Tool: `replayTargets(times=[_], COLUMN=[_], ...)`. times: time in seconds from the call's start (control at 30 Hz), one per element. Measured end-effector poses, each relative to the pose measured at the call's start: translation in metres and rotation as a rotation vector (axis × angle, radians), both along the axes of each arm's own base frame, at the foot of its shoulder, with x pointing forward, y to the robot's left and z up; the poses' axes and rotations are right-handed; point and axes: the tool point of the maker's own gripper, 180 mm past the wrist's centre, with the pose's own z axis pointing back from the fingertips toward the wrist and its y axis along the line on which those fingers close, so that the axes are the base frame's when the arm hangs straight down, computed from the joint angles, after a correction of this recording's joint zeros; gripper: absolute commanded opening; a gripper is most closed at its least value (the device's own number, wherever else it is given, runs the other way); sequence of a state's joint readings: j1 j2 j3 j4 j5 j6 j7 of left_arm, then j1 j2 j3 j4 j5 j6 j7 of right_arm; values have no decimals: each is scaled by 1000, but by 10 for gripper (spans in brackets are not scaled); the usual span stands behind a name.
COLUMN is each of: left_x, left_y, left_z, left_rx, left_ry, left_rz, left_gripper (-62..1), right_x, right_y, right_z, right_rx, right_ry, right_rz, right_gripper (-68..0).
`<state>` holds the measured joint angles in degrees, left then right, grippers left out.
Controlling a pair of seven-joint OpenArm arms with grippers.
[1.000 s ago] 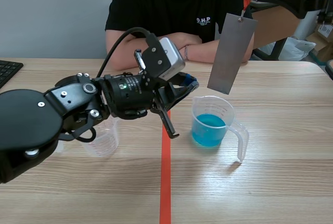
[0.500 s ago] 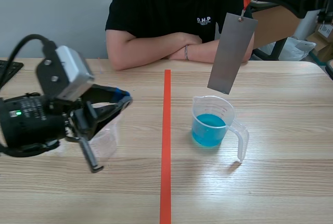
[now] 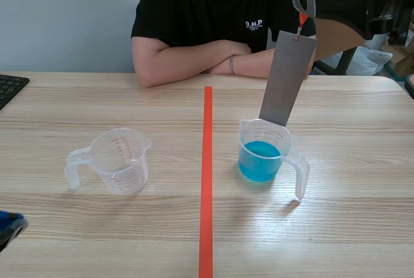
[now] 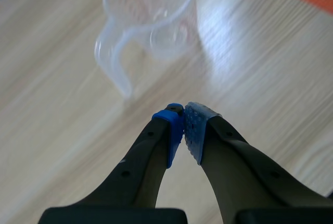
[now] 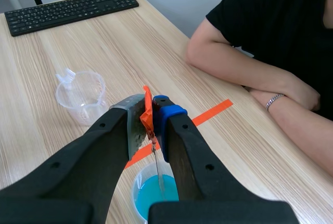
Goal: Do the redox reaction experiment.
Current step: 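Lower the plate into the blue solution, then hold the plate still in the solution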
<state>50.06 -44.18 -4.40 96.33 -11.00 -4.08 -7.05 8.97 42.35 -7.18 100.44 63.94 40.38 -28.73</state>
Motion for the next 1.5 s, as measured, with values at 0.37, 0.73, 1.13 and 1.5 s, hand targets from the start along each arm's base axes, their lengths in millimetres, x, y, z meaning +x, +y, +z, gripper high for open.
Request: replayTargets(times=[0.37, 0.73, 1.13, 1.5], left_x=[-68, -98, -100, -100], left_y=[34, 38, 36, 35], left_z=[-24, -46, -47, -47], left_rx=[25, 33, 15, 14], left_ry=[130, 264, 264, 264], left_rz=[269, 411, 439, 439], left_gripper=[-562, -562, -562, -562], right_x=[7, 10, 14, 17], right_y=[-4, -4, -2, 3], right_z=[-16, -26, -56, -83], right_rx=[-1, 20, -8, -11], right_ry=[10, 18, 41, 61], right_rz=[-25, -31, -41, -53], right_gripper=[-660, -660, -660, -660])
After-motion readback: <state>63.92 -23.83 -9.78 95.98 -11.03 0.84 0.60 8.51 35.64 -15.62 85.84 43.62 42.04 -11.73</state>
